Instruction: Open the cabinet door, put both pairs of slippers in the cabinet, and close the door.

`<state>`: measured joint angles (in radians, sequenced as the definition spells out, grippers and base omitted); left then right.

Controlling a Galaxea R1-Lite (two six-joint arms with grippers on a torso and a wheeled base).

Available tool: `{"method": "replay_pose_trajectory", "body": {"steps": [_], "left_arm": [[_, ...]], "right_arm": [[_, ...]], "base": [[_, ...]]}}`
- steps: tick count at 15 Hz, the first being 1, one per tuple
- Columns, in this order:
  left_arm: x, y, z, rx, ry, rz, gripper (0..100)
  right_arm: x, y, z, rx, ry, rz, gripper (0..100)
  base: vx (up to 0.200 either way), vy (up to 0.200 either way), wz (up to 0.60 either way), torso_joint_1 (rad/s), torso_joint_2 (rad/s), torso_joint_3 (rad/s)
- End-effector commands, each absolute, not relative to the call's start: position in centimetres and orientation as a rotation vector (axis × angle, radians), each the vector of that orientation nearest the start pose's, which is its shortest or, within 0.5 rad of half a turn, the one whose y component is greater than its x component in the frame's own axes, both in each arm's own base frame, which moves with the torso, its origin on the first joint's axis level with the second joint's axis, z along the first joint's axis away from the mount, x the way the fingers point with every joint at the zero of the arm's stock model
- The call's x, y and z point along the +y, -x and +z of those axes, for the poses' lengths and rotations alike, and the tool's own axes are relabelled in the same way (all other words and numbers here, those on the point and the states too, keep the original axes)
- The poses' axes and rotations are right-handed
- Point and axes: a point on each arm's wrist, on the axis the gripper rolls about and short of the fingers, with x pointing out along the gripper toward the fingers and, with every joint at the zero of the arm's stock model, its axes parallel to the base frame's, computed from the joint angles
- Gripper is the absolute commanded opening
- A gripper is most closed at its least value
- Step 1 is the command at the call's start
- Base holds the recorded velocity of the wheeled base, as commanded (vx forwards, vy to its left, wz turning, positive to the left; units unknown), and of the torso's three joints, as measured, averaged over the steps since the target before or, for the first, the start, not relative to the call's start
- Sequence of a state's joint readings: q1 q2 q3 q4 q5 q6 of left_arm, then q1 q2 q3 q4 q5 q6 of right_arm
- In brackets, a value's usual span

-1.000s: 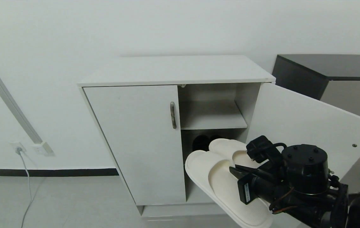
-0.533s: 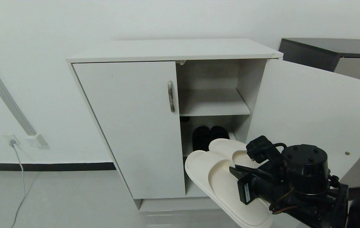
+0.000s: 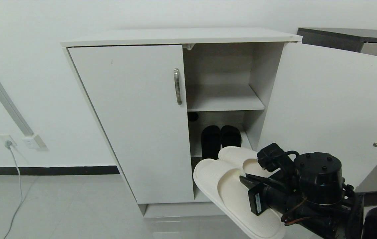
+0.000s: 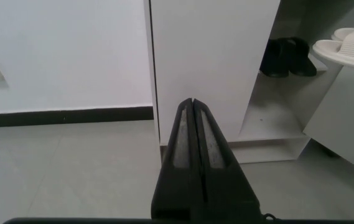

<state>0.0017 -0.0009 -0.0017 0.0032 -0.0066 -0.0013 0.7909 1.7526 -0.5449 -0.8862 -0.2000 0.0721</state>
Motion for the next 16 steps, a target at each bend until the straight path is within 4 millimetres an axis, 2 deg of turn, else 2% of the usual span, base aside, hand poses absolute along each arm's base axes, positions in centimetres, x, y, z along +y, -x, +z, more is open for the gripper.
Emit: {"method": "replay_pose_trajectory", "body": {"steps": [1,12,14,16], "left_arm": [[-0.02,2.29,7.56,0.002,0.002,-0.005,0],[-0.02,2.29,7.56,0.002,0.003,-0.005,0],[-0.02,2.29,7.56,0.002,0.003,-0.005,0],[-0.02,2.29,7.56,0.002,0.003,-0.005,0]], "right_arm": [[19.94,-20.21,12.56,0.309,0.087,0.577,0],[19.85,-19.94,12.17,0.292,0.092,0.586,0],[20.01,-19.79,12.05,0.296,0.096,0.593,0],[20.06,-19.78,12.13,0.289,0.092,0.595,0]], "base": [[0.0,0.0,0.0,0.0,0.0,0.0],[0.0,0.0,0.0,0.0,0.0,0.0],[0.0,0.0,-0.6,0.002,0.0,0.002],[0.0,0.0,0.0,0.0,0.0,0.0]]}}
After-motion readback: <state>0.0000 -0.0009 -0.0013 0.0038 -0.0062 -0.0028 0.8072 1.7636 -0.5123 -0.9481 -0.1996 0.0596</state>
